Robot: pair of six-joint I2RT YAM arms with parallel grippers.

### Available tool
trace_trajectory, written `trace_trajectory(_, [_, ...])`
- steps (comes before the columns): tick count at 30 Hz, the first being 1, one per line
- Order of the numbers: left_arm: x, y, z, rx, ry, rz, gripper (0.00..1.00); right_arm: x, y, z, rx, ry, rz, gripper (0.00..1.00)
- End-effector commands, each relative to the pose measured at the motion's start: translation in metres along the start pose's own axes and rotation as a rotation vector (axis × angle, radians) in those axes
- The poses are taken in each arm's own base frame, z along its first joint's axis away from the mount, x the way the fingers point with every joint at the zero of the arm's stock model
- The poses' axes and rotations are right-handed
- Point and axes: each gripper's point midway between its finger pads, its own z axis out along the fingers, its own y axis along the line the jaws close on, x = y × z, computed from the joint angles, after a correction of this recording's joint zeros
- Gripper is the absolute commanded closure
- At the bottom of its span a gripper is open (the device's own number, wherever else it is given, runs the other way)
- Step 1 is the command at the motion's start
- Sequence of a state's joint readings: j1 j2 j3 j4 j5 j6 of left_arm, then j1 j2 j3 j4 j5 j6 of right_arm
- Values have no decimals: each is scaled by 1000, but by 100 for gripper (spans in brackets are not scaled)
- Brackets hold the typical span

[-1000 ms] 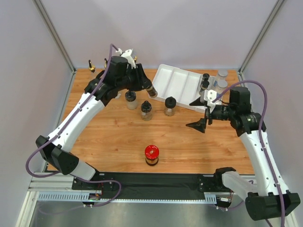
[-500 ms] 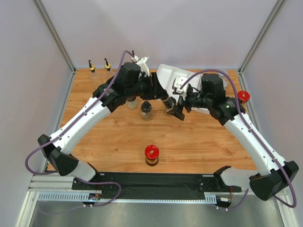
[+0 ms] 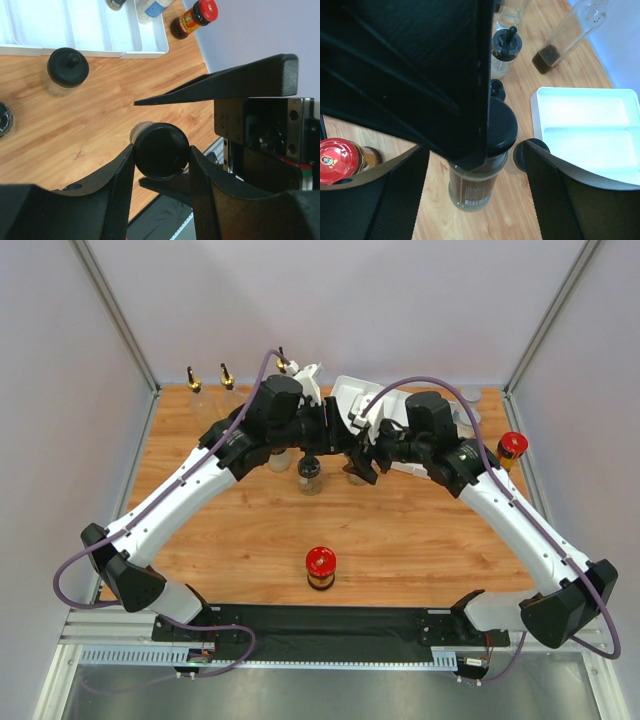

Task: Organize the condiment bottles
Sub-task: Place the bottle in the storage box.

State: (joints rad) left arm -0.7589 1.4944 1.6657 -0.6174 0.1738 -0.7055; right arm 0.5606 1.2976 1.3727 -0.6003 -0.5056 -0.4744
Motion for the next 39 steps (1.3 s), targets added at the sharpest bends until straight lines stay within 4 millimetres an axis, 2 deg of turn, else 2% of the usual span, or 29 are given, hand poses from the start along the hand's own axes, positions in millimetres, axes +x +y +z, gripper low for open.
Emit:
trace_trajectory(1, [-15, -23, -7, 62, -44, -2, 92, -22, -8, 0, 33, -50, 11, 27])
trace_trajectory(4, [-15, -25, -9, 69, -46, -4, 91, -20, -7, 2, 31, -46, 21, 46])
trace_trajectory(5, [-14, -25, -9, 70, -43, -5, 91, -18, -6, 2, 29, -44, 22, 60])
trace_trajectory(8, [-14, -26, -10, 74, -44, -4, 87, -18, -5, 1, 29, -53, 19, 78])
trace_trajectory(11, [-14, -25, -14, 69, -53, -1, 63, -15, -1, -1, 26, -57, 12, 86])
trace_trajectory(12, [-14, -23, -15, 69, -63, 6, 45, -12, 3, -4, 21, -61, 6, 87])
trace_trajectory(14, [-19, -25, -24, 73, -97, 20, 30, -9, 5, -7, 20, -61, -10, 88])
trace_trajectory(15, [-21, -21, -26, 56, -114, 35, 20, -4, 9, -9, 14, -57, -15, 88])
trace_trajectory(17, [-27, -19, -37, 39, -148, 47, 13, 1, 11, -12, 16, -56, -21, 89])
trace_trajectory(18, [-30, -18, -40, 30, -164, 65, 11, -1, 11, -17, 22, -69, -28, 89])
trace_trajectory(23, [-41, -3, -59, -17, -209, 87, 9, 16, 3, -28, 62, -65, 7, 90])
trace_trajectory(25, [-44, 1, -70, -30, -227, 137, 8, 27, -7, -36, 105, -64, 26, 90])
trace_trajectory(26, [-43, 12, -72, -75, -235, 148, 4, 30, -13, -38, 132, -73, 31, 91])
trace_trajectory(27, [-45, 14, -85, -83, -263, 170, 3, 34, -24, -46, 176, -78, 41, 92])
trace_trajectory(28, [-43, 19, -89, -97, -263, 210, 1, 39, -30, -48, 197, -79, 48, 92])
trace_trajectory(29, [-41, 38, -91, -164, -277, 227, 0, 48, -36, -48, 221, -78, 56, 93])
trace_trajectory(30, [-42, 42, -105, -182, -309, 243, 0, 55, -48, -55, 264, -79, 74, 93])
trace_trajectory(31, [-42, 51, -111, -215, -321, 256, 0, 60, -55, -58, 288, -82, 83, 94])
trace_trajectory(32, [-35, 70, -113, -277, -310, 293, 0, 65, -63, -59, 315, -95, 81, 94])
trace_trajectory(33, [-38, 75, -130, -299, -350, 304, 0, 73, -74, -65, 356, -92, 98, 94])
trace_trajectory(34, [-36, 83, -137, -328, -361, 321, 0, 76, -81, -67, 377, -96, 102, 93])
trace_trajectory(35, [-29, 101, -139, -390, -352, 350, 0, 78, -91, -67, 401, -107, 100, 93])
trace_trajectory(36, [-29, 104, -156, -409, -392, 369, 0, 88, -101, -71, 433, -102, 122, 93])
trace_trajectory(37, [-27, 111, -163, -441, -405, 383, 0, 90, -106, -72, 444, -110, 135, 93])
trace_trajectory(38, [-21, 128, -167, -506, -410, 388, 0, 88, -116, -73, 470, -135, 124, 93])
trace_trajectory(39, [-20, 130, -181, -525, -443, 415, 0, 99, -124, -73, 491, -127, 147, 93])
